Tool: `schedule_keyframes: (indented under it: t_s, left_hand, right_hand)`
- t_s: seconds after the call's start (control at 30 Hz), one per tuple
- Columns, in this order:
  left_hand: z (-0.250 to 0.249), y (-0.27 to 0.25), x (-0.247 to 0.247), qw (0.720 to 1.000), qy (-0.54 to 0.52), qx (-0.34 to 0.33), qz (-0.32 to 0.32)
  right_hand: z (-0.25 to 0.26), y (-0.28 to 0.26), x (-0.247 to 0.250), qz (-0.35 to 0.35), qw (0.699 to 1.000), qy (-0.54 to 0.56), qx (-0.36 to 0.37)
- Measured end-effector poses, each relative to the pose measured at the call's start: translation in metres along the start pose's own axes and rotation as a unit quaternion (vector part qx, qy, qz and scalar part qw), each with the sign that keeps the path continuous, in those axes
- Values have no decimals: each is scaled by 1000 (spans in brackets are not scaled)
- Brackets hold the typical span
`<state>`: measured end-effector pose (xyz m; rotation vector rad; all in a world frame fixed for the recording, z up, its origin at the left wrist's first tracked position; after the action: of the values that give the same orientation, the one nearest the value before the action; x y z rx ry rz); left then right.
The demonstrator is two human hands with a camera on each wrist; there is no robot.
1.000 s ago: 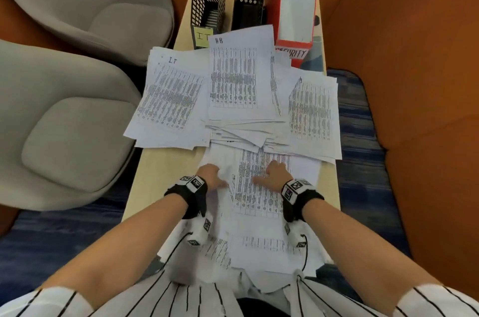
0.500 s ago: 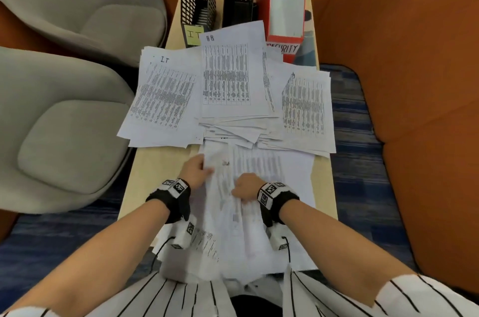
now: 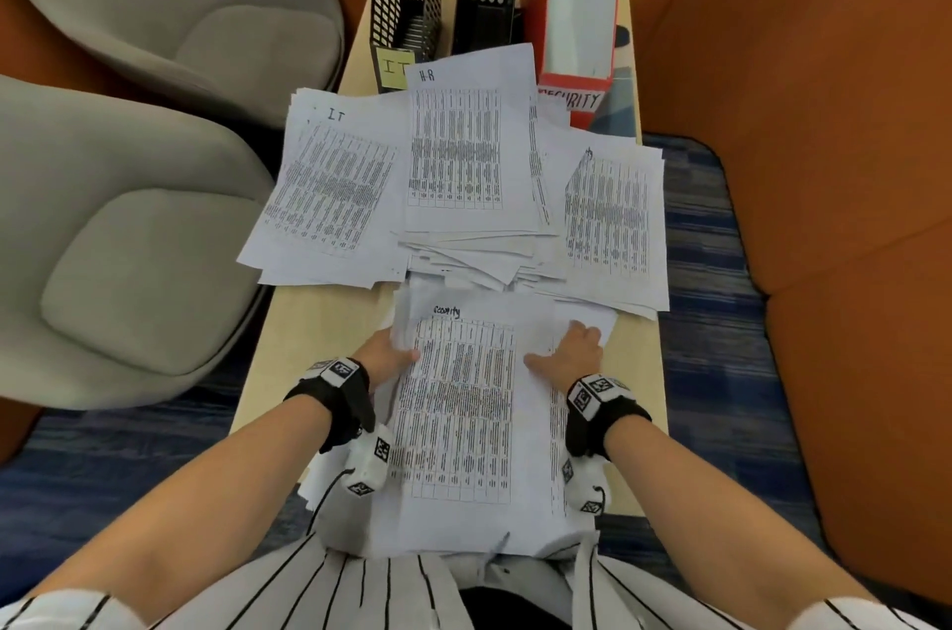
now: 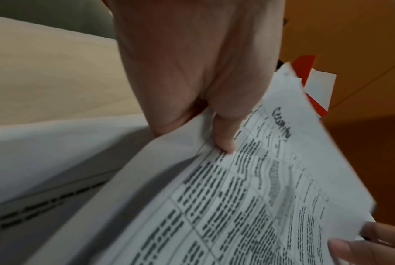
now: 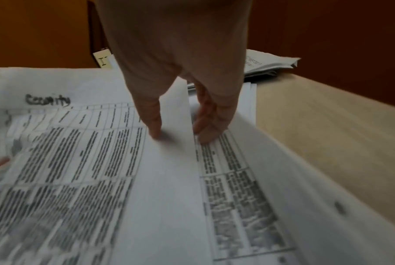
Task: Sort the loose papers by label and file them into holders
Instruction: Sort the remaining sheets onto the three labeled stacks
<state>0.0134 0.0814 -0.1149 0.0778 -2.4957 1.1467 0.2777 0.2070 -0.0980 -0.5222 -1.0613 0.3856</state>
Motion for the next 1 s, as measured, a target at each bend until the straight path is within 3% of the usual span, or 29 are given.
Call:
schedule_keyframes:
  t_s: [0.13, 0.23, 0.27, 0.33, 0.4, 0.43, 0.47, 0.53, 0.63, 0.67, 0.77, 0.9, 1.0]
  left_hand:
    - [-7, -6, -6, 997, 64, 1, 50]
    - [-8, 1, 5, 999, 47, 0, 11]
    - [-6, 3, 13, 999, -12, 6, -30]
    - [-1, -2, 40, 978, -113, 4, -176]
    - [-6, -13, 71, 943, -50, -36, -327]
    - [-14, -15, 75, 932, 10, -72, -355]
    - [-27, -15, 71, 927, 65, -113, -350]
    - [-49, -8, 45, 940, 113, -179, -266]
    - [-51, 8, -12, 972, 165, -158, -57]
    - [-51, 11, -22, 972, 183, -146, -33]
    - [-55, 17, -22, 978, 158, -114, -79]
    - [-30, 6, 18, 960, 133, 53, -240]
    - [-9, 2, 38, 954, 107, 117, -253]
  right_hand:
    - [15, -4, -8, 39, 984, 170, 24]
    - [38, -9, -15, 88, 988, 91, 90]
    - [45, -13, -22, 125, 984, 69, 109]
    - [51, -26, -39, 211, 968, 40, 129]
    - [48, -35, -45, 239, 962, -6, 135]
    - [43, -33, -41, 227, 965, -13, 130]
    - [38, -30, -32, 195, 973, -10, 123]
    - [17, -18, -9, 107, 990, -16, 95]
    - [-10, -13, 10, 52, 998, -5, 45]
    - [-16, -13, 10, 58, 998, 2, 35]
    - [-18, -16, 10, 77, 997, 9, 21]
    - [-27, -11, 12, 68, 997, 47, -4]
    - [-25, -4, 6, 81, 994, 60, -37]
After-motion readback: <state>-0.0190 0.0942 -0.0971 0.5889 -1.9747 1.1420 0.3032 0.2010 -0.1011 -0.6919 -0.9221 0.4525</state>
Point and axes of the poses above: each hand's wrist, its own y-axis towards the middle knuckle, its own x-axis out of the back of the hand, z = x × y, the point moved 10 cm from there along y, towards the middle knuckle, and after that the axes turned 9 degrees about y, right-handed, at the moved point
